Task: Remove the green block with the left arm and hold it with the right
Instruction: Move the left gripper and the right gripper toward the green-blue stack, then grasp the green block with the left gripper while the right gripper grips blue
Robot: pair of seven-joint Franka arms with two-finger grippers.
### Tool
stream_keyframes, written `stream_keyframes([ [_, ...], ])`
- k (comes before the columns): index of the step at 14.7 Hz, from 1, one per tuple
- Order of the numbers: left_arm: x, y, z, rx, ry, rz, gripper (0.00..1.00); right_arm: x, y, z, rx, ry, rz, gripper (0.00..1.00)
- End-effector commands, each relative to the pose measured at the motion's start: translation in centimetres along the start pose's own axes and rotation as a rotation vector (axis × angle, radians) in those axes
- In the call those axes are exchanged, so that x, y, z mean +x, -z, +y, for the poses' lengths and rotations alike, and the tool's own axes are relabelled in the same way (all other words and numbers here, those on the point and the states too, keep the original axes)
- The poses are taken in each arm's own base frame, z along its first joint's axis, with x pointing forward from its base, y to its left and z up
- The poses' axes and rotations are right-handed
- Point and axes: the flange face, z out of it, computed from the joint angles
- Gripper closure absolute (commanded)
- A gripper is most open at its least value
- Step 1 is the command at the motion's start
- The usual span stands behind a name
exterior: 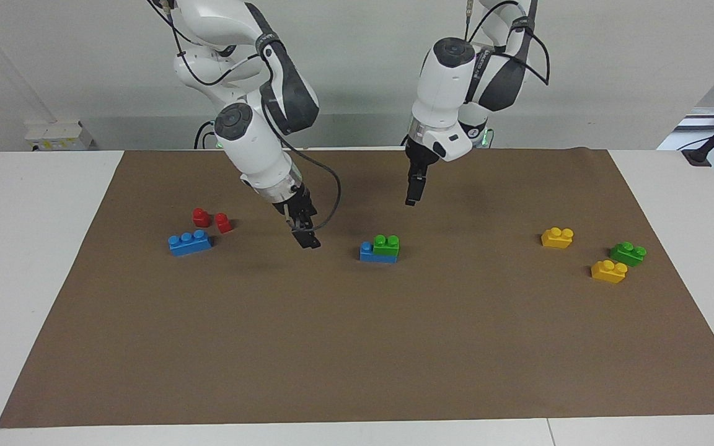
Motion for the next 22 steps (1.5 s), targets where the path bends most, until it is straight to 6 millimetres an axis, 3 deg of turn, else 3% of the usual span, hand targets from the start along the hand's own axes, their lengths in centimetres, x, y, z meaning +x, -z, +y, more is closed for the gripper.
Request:
stream_keyframes([
  [1, -0.8, -2.3, 0.9, -0.008, 0.102, -0.008, 0.00, -0.7, -1.7, 0.2, 0.009, -0.004, -0.018, 0.00],
  [6, -1.5, -6.0, 2.3, -0.029, 0.175, 0.032, 0.00, -2.8, -5.8, 0.4, 0.002, -0.003, -0.044, 0.00],
  [10, -1.7, -7.4, 3.8, -0.028, 0.211, 0.033, 0.00, -3.2, -7.7, 0.1, 0.018, -0.068, -0.093, 0.00],
  [14, -2.6, -10.2, 5.6, -0.054, 0.249, 0.098, 0.00, -3.8, -9.3, 0.2, 0.024, -0.097, -0.091, 0.00],
  [22, -3.4, -12.2, 4.9, -0.050, 0.227, 0.107, 0.00, -4.9, -12.1, 0.6, 0.039, -0.125, -0.109, 0.00],
])
